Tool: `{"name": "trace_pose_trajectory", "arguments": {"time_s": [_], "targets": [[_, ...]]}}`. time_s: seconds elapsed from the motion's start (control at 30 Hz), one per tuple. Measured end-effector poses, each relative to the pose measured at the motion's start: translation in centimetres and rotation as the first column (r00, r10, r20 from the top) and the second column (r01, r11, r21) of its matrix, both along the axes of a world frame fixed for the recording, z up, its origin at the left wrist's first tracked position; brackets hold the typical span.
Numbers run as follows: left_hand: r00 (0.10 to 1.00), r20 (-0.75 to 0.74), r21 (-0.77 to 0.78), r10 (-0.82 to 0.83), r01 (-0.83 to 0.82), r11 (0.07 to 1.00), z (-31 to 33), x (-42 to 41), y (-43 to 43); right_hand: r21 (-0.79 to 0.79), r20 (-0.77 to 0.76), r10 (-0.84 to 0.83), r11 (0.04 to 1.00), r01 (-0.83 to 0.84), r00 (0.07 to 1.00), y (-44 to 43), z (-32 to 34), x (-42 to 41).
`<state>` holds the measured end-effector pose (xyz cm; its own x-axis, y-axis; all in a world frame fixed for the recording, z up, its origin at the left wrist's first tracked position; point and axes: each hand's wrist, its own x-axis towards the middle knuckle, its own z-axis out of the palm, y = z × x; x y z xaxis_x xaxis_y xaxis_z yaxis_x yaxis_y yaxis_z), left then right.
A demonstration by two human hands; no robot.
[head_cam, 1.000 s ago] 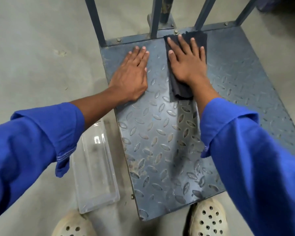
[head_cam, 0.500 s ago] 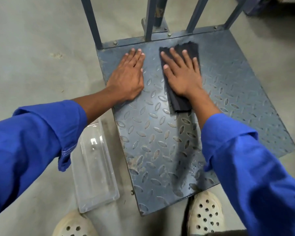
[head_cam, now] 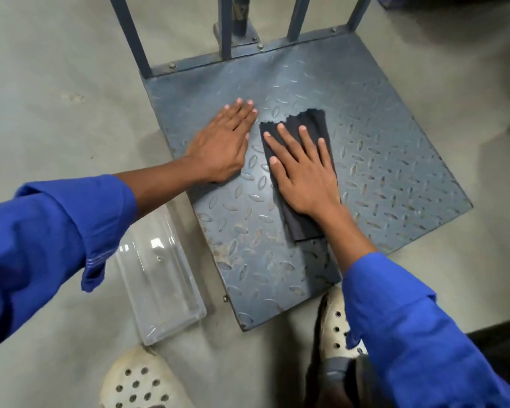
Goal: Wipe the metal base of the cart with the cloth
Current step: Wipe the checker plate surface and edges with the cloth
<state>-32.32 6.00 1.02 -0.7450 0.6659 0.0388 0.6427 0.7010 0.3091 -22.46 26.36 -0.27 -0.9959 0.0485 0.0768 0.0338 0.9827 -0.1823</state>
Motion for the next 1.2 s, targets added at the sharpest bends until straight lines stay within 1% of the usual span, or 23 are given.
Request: {"name": "trace_pose_trajectory", "arguments": {"time_s": [0.03, 0.07, 0.13, 0.17, 0.2, 0.23, 0.3, 0.33, 0.43, 0.5, 0.53, 0.63, 0.7, 0.8, 0.9, 0.93, 0.97, 1.03, 1.07, 1.1, 1.13, 1.2], "targets": [[1.000, -0.001, -0.004, 0.005, -0.005, 1.000, 0.0, 0.2, 0.0, 0.004, -0.009, 0.038, 0.999, -0.038, 0.999, 0.2, 0.0, 0.6], [1.000, 0.003, -0.014, 0.008, -0.008, 1.000, 0.1, 0.4, -0.1, -0.009, -0.014, 0.010, 1.000, -0.010, 1.000, 0.6, 0.0, 1.1], [1.000, 0.004, -0.033, 0.008, -0.008, 0.999, -0.1, 1.0, -0.2, -0.062, 0.000, -0.178, 0.982, 0.178, 0.984, 0.4, 0.5, 2.3], [1.000, -0.006, -0.034, 0.009, -0.009, 0.999, -0.2, 1.2, -0.3, -0.074, 0.006, -0.230, 0.971, 0.229, 0.973, -0.7, 0.5, 3.1], [1.000, -0.014, -0.031, 0.009, -0.009, 0.999, -0.1, 1.4, -0.3, -0.061, 0.005, -0.220, 0.974, 0.220, 0.975, -2.3, 0.4, 4.2], [1.000, -0.014, -0.031, 0.007, -0.008, 0.999, -0.1, 1.5, -0.3, -0.044, 0.005, -0.176, 0.983, 0.176, 0.984, -3.6, 0.1, 5.5], [1.000, -0.004, -0.043, 0.009, -0.009, 0.999, 0.0, 1.9, -0.3, -0.042, -0.003, -0.118, 0.992, 0.118, 0.993, -3.7, -0.2, 7.3], [1.000, -0.002, -0.051, 0.013, -0.013, 0.999, 0.1, 2.2, -0.3, -0.046, -0.006, -0.136, 0.990, 0.135, 0.991, -2.5, -0.2, 7.4], [1.000, -0.001, -0.064, 0.002, -0.002, 0.998, -0.1, 3.3, -0.4, -0.062, 0.024, -0.286, 0.956, 0.287, 0.958, 1.3, 0.3, 5.8], [1.000, -0.004, -0.066, 0.004, -0.005, 0.998, -0.2, 3.9, -0.4, -0.068, 0.035, -0.341, 0.937, 0.343, 0.939, 0.9, 0.2, 5.4], [1.000, -0.004, -0.070, 0.008, -0.009, 0.997, -0.2, 4.1, -0.3, -0.069, 0.023, -0.333, 0.940, 0.333, 0.943, 0.0, 0.2, 5.8], [1.000, -0.013, -0.071, 0.014, -0.015, 0.997, -0.2, 4.5, 0.0, -0.075, -0.013, -0.236, 0.969, 0.235, 0.972, -2.9, 0.1, 9.2], [1.000, -0.017, -0.064, 0.022, -0.024, 0.998, -0.3, 4.7, 0.1, -0.070, -0.008, -0.222, 0.973, 0.221, 0.975, -3.3, -0.2, 10.9], [0.999, -0.012, -0.063, 0.046, -0.047, 0.997, -0.4, 4.8, 0.3, -0.067, 0.013, -0.286, 0.956, 0.286, 0.958, -1.4, -0.1, 9.8], [0.999, -0.010, -0.064, 0.052, -0.053, 0.997, -0.5, 4.1, 0.6, -0.087, 0.046, -0.379, 0.920, 0.382, 0.924, 0.8, 0.0, 5.5], [0.998, -0.008, -0.059, 0.063, -0.064, 0.996, -0.6, 3.6, 0.8, -0.089, 0.057, -0.381, 0.919, 0.385, 0.923, 0.6, 0.1, 3.9], [0.997, -0.006, -0.048, 0.083, -0.083, 0.995, -0.6, 2.8, 1.0, -0.083, 0.060, -0.349, 0.932, 0.353, 0.935, -0.3, 0.1, 2.7], [0.990, -0.008, -0.024, 0.139, -0.140, 0.990, -0.4, 1.2, 1.5, -0.078, 0.036, -0.204, 0.975, 0.207, 0.978, -2.5, 0.1, 1.7], [0.987, -0.008, -0.016, 0.163, -0.163, 0.986, -0.3, 0.3, 1.8, -0.072, 0.019, -0.140, 0.987, 0.141, 0.990, -3.1, 0.0, 2.2], [0.984, -0.007, -0.013, 0.178, -0.178, 0.984, -0.2, -0.4, 2.0, -0.057, 0.003, -0.113, 0.992, 0.113, 0.994, -3.1, 0.0, 3.1], [0.983, -0.005, -0.014, 0.185, -0.185, 0.983, -0.2, -1.0, 2.2, -0.046, -0.003, -0.126, 0.991, 0.126, 0.992, -2.5, -0.1, 4.2], [0.983, 0.000, -0.026, 0.186, -0.186, 0.982, -0.3, -2.0, 2.7, -0.052, 0.013, -0.215, 0.975, 0.216, 0.976, -0.2, 0.1, 5.2]]}}
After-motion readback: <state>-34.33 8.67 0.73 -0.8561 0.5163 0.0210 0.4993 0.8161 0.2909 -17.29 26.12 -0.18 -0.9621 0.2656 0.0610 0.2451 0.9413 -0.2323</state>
